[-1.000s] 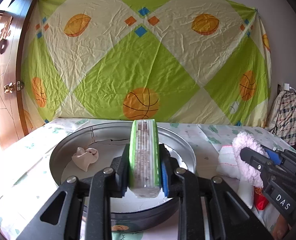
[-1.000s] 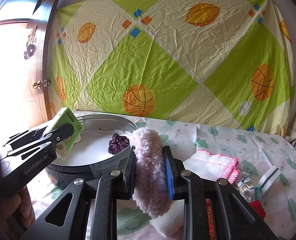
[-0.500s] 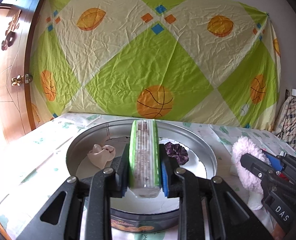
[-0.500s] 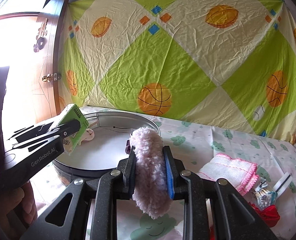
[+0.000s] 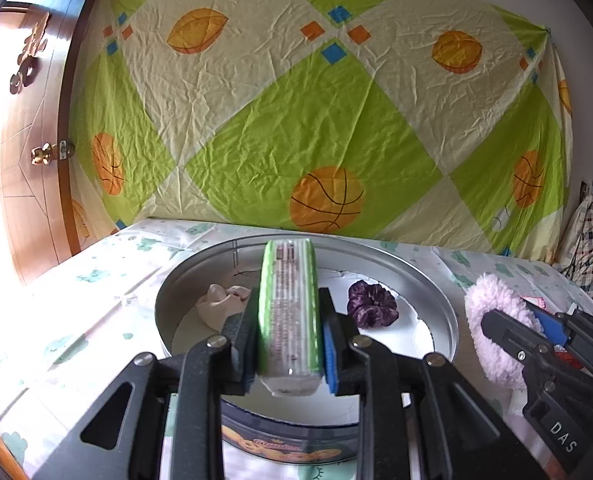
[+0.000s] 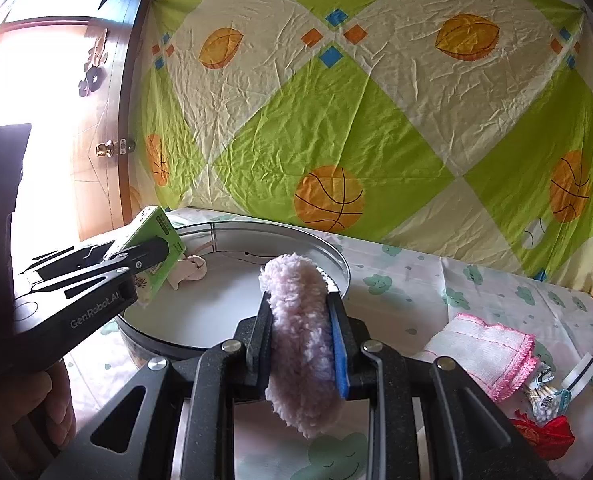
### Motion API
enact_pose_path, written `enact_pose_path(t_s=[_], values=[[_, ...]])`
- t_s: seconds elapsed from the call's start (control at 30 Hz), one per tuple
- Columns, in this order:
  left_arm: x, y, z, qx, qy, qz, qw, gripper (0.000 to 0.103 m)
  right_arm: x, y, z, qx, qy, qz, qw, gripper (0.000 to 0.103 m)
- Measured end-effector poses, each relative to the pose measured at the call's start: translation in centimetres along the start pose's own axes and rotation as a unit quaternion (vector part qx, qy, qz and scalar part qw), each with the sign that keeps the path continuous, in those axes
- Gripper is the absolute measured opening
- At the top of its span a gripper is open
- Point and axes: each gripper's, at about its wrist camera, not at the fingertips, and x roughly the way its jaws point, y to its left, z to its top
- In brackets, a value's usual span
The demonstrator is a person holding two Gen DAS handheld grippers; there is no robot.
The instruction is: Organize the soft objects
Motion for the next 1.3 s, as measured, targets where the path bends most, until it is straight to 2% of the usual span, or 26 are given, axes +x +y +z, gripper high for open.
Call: enact_pose_path(t_s=[0.9, 1.3], values=[[1.3, 1.9, 0.2, 0.007, 0.028, 0.014, 0.9995, 0.024, 1.2, 1.2, 0.3, -0.007, 0.008, 0.019, 1.0, 0.026], [2.9, 3.0, 0.5, 0.013, 0.054, 0.012, 0.9984, 0.024, 2.4, 1.8, 0.5, -0.016, 0.019, 0.028, 0.999, 0.026]])
